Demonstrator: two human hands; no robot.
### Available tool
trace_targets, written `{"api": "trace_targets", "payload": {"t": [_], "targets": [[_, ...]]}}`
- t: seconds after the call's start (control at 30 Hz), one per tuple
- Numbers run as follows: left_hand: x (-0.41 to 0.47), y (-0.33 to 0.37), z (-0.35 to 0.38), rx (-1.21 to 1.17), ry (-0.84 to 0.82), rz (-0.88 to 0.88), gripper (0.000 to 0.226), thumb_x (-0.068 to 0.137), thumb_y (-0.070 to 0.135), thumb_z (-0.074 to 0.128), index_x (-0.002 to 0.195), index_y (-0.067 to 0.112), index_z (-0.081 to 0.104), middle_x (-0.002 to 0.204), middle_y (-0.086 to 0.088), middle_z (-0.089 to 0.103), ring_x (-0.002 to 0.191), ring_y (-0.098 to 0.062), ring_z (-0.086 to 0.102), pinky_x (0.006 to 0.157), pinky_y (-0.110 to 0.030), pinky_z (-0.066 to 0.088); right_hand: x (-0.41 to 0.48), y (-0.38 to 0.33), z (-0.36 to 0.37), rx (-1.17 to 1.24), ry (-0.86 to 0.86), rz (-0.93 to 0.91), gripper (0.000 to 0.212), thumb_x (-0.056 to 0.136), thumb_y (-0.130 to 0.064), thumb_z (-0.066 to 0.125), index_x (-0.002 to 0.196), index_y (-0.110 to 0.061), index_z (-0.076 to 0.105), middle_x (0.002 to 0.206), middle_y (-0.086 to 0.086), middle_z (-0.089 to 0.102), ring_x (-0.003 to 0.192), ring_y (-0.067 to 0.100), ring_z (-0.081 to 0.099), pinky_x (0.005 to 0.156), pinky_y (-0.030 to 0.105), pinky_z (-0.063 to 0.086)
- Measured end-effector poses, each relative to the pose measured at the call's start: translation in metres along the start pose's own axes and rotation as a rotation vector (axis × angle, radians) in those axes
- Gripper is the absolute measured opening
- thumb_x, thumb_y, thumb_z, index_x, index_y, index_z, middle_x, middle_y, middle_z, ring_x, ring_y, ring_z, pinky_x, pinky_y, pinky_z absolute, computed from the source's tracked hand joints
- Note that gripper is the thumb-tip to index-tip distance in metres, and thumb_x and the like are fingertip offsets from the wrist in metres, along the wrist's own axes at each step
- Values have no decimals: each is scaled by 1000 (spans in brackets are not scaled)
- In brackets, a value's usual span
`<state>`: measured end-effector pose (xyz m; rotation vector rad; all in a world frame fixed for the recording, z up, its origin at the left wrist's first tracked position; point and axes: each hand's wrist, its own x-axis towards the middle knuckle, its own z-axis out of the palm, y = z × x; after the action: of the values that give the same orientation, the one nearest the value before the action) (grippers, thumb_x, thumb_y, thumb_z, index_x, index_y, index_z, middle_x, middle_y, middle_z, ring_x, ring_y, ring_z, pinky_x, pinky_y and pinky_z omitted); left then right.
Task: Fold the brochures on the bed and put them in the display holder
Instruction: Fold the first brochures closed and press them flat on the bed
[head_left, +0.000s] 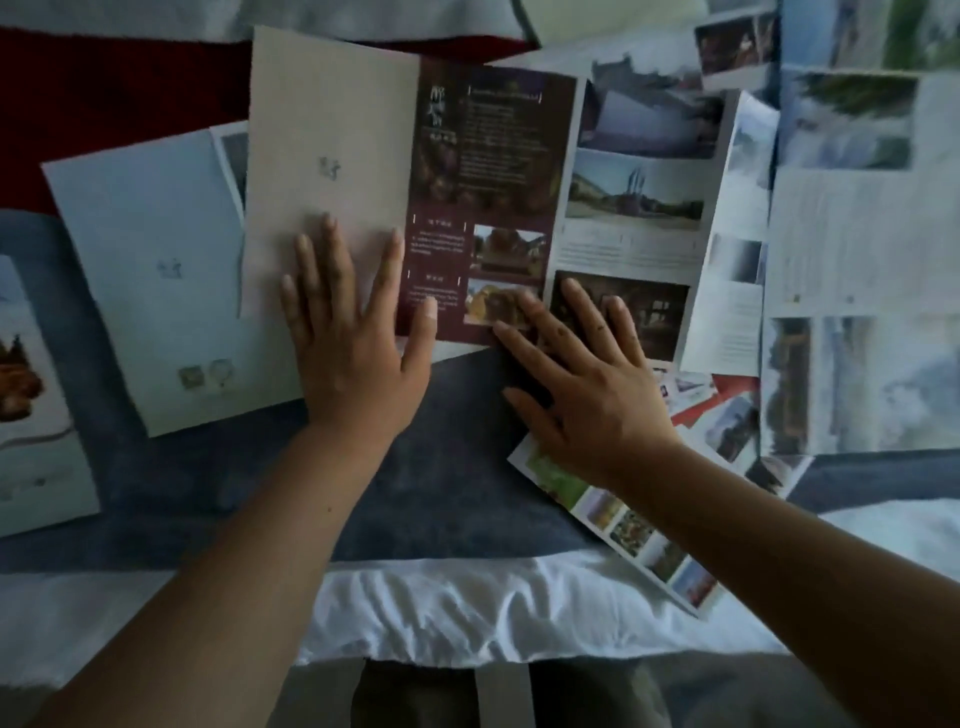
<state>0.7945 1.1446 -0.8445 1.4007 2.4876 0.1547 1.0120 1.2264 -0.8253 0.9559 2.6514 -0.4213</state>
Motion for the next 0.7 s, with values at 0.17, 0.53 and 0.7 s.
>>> {"api": "trace_targets", "payload": {"t": [0.17, 0.53, 0.7], "targets": [[-10, 13, 7, 31, -1, -30, 77, 101, 71, 28, 165, 33, 12, 172, -19, -4, 159, -40, -5, 126, -57, -4, -35, 8, 16, 96, 47, -6, 55, 108, -52, 30, 161, -38, 26, 171, -7, 10, 159, 31, -4, 126, 56, -2], [-26, 8, 17, -21, 28, -119, 96, 96, 77, 31, 166, 16, 4, 172, -17, -3, 160, -34, -4, 128, -53, -1, -28, 71, -5, 94, 130, 423, 68, 102, -67, 26, 162, -44, 5, 171, 11, -14, 156, 38, -16, 126, 54, -8], [-32, 10, 14, -138, 23, -198, 108, 92, 83, 27, 164, 9, -2, 172, -17, -9, 160, -30, -7, 128, -48, -3, -19, 75, 5, 102, 94, 433, 72, 100, -73, 18, 161, -45, -9, 170, 8, -20, 155, 36, -19, 126, 57, 0]]}}
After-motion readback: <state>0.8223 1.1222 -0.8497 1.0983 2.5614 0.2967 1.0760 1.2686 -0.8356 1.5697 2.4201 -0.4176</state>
